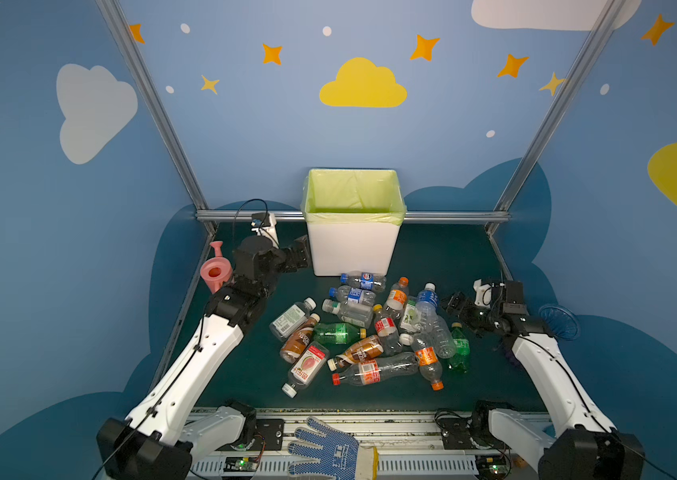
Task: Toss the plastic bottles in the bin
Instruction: 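Grasp the blue-label white-cap bottle with the right gripper while the left arm draws back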
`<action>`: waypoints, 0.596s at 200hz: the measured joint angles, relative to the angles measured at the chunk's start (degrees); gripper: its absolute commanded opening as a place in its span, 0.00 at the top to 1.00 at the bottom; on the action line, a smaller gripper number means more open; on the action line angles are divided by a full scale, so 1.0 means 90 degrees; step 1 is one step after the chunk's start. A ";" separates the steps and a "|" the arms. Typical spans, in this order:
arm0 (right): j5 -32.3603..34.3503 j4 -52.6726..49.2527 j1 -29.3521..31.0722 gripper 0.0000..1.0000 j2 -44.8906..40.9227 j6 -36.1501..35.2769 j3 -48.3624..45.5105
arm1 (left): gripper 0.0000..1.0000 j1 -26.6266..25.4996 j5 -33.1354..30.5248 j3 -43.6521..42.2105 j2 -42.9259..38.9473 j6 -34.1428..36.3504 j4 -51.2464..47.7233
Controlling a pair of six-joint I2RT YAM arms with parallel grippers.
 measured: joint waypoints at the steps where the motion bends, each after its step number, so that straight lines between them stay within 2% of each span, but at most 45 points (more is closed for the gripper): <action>1: 0.0010 0.0012 0.0015 0.11 0.0032 -0.0002 0.0015 | 0.00 0.0022 -0.0002 -0.0039 -0.0027 -0.0022 -0.0012; 50: 0.0102 0.0078 0.0420 0.14 0.1112 -0.0352 0.0573 | 0.00 0.0549 -0.0019 -0.0954 -0.0291 -0.0544 -0.0372; 119: 0.0180 0.0027 0.0695 0.12 0.2127 -0.0641 0.0969 | 0.00 0.0709 -0.0012 -0.1146 -0.0418 -0.0816 -0.0440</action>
